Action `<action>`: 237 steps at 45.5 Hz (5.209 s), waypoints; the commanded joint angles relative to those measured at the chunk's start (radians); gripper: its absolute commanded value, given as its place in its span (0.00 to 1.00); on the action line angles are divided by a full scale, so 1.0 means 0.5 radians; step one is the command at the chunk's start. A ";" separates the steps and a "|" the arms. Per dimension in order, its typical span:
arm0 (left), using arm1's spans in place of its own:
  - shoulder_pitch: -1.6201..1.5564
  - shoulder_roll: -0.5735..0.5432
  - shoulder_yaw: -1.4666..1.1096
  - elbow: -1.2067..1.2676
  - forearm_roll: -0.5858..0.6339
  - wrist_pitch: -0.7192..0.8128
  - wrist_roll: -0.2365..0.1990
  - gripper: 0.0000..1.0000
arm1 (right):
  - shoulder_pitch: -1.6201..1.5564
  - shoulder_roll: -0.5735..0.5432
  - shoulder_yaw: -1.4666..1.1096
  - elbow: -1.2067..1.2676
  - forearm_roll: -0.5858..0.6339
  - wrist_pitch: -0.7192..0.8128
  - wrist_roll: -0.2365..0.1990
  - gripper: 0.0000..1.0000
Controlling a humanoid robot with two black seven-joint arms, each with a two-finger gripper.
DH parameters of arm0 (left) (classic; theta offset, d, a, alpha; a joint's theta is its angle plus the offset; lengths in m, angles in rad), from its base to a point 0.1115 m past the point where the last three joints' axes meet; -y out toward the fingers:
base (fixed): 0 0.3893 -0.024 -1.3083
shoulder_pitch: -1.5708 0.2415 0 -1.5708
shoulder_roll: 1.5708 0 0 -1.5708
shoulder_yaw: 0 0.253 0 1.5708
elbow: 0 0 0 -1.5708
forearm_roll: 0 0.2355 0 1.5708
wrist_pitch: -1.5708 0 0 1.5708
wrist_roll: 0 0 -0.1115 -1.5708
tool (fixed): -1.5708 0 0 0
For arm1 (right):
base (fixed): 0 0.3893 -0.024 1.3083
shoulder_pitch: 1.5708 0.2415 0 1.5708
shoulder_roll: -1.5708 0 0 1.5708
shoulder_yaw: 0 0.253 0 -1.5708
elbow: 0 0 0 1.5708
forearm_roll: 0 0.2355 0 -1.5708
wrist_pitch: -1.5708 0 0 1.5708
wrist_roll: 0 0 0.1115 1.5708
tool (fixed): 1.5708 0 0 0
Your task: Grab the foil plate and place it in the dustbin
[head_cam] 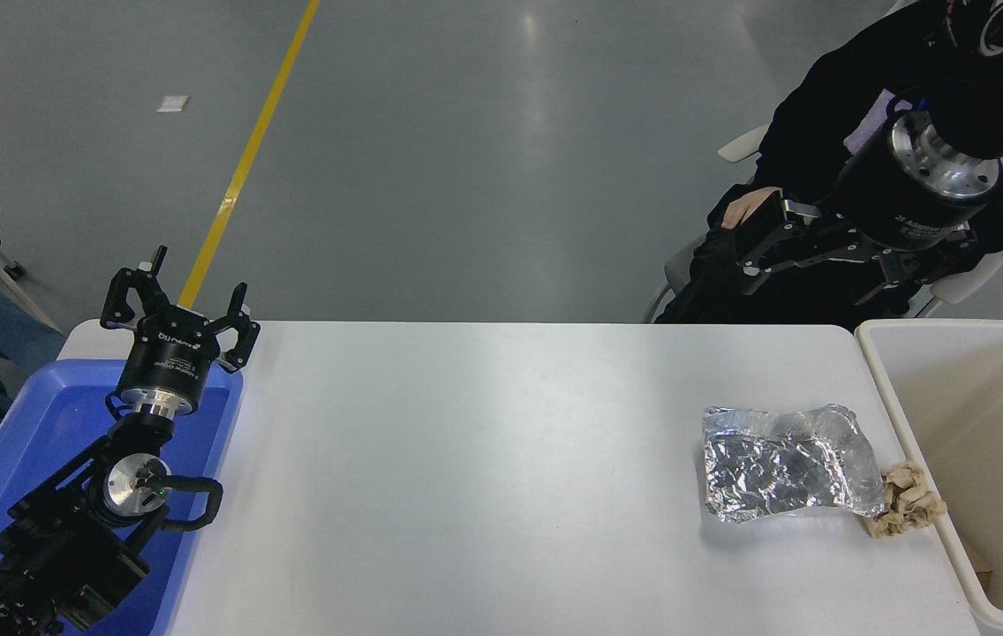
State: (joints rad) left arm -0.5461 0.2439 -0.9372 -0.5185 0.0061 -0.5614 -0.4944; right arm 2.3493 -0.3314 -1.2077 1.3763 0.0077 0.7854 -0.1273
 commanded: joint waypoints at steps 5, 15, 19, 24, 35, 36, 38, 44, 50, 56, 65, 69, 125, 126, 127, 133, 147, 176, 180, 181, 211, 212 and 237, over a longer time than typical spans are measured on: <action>0.000 0.000 0.003 0.000 0.000 0.000 -0.002 0.98 | -0.002 0.000 0.004 -0.001 0.000 0.000 0.000 1.00; 0.000 0.000 0.003 0.000 0.000 0.000 -0.002 0.98 | -0.005 -0.003 -0.002 -0.001 0.000 0.000 0.000 1.00; 0.000 0.000 0.003 0.000 0.000 0.000 -0.002 0.98 | -0.002 -0.003 -0.002 -0.001 0.000 0.000 0.000 1.00; 0.000 0.000 0.003 0.000 0.000 0.000 -0.002 0.98 | -0.005 0.000 0.004 0.002 0.000 0.000 0.000 1.00; 0.000 0.000 0.003 0.000 0.000 0.000 -0.002 0.98 | -0.014 -0.006 -0.021 -0.001 0.000 0.000 0.000 1.00; 0.000 0.000 0.003 0.000 0.000 0.000 -0.002 0.98 | -0.014 -0.006 -0.024 -0.001 0.000 0.000 0.000 1.00; 0.000 0.000 0.003 0.000 0.000 0.000 -0.002 0.98 | -0.014 -0.009 -0.027 -0.001 0.000 0.000 0.000 1.00; 0.000 0.003 0.003 0.000 0.000 0.000 -0.002 0.98 | -0.017 -0.021 -0.033 -0.001 0.000 0.000 0.000 1.00; 0.000 0.003 0.003 0.000 0.000 0.000 -0.002 0.98 | -0.096 -0.018 -0.042 -0.001 0.000 0.000 0.000 1.00; 0.000 0.000 0.003 0.000 0.000 0.000 -0.002 0.98 | -0.164 0.003 -0.033 -0.001 0.000 0.000 0.000 1.00; 0.000 0.000 0.003 0.000 0.000 0.000 -0.002 0.98 | -0.259 -0.018 -0.051 -0.007 -0.018 0.000 0.000 1.00; 0.000 0.000 0.003 0.000 0.000 0.000 -0.002 0.98 | -0.415 -0.067 -0.051 -0.013 -0.034 -0.143 0.000 1.00; 0.003 0.000 -0.006 0.000 -0.003 0.000 -0.008 0.98 | -2.419 -0.141 0.581 -1.157 -1.163 -1.439 -0.003 1.00; 0.003 0.000 -0.006 0.000 -0.003 0.000 -0.008 0.98 | -2.425 -0.141 0.593 -1.157 -1.163 -1.439 -0.003 1.00; 0.000 0.000 -0.006 0.000 -0.003 0.000 -0.008 0.98 | -2.425 -0.141 0.602 -1.157 -1.160 -1.442 -0.003 1.00; 0.003 0.000 -0.006 0.000 -0.003 0.000 -0.008 0.98 | -2.441 -0.129 0.618 -1.197 -1.160 -1.445 -0.003 0.98; 0.003 0.000 -0.006 0.000 -0.003 0.000 -0.008 0.98 | -2.508 -0.086 0.651 -1.280 -1.163 -1.537 -0.003 0.96; 0.003 0.000 -0.006 0.000 -0.003 0.000 -0.008 0.98 | -2.566 -0.077 0.670 -1.332 -1.157 -1.562 -0.003 0.71; 0.003 0.000 -0.006 0.000 -0.003 0.000 -0.008 0.98 | -2.566 -0.077 0.673 -1.329 -1.148 -1.562 -0.003 0.71; 0.003 0.000 -0.006 0.000 -0.003 0.000 -0.008 0.98 | -2.569 -0.077 0.673 -1.329 -1.148 -1.562 -0.003 0.71; 0.003 0.000 -0.006 0.000 -0.003 0.000 -0.008 0.98 | -2.582 -0.077 0.673 -1.298 -1.117 -1.555 -0.003 0.39; 0.003 0.000 -0.006 0.000 -0.003 0.000 -0.008 0.98 | -2.582 -0.077 0.673 -1.298 -1.114 -1.555 -0.006 0.38; 0.003 0.000 -0.006 0.000 -0.003 0.000 -0.008 0.98 | -2.579 -0.092 0.676 -1.280 -0.982 -1.546 -0.003 0.00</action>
State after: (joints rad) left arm -0.5458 0.2438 -0.9403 -0.5185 0.0046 -0.5614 -0.4986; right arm 1.0589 -0.3734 -0.8700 0.7316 -0.5041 0.0111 -0.1292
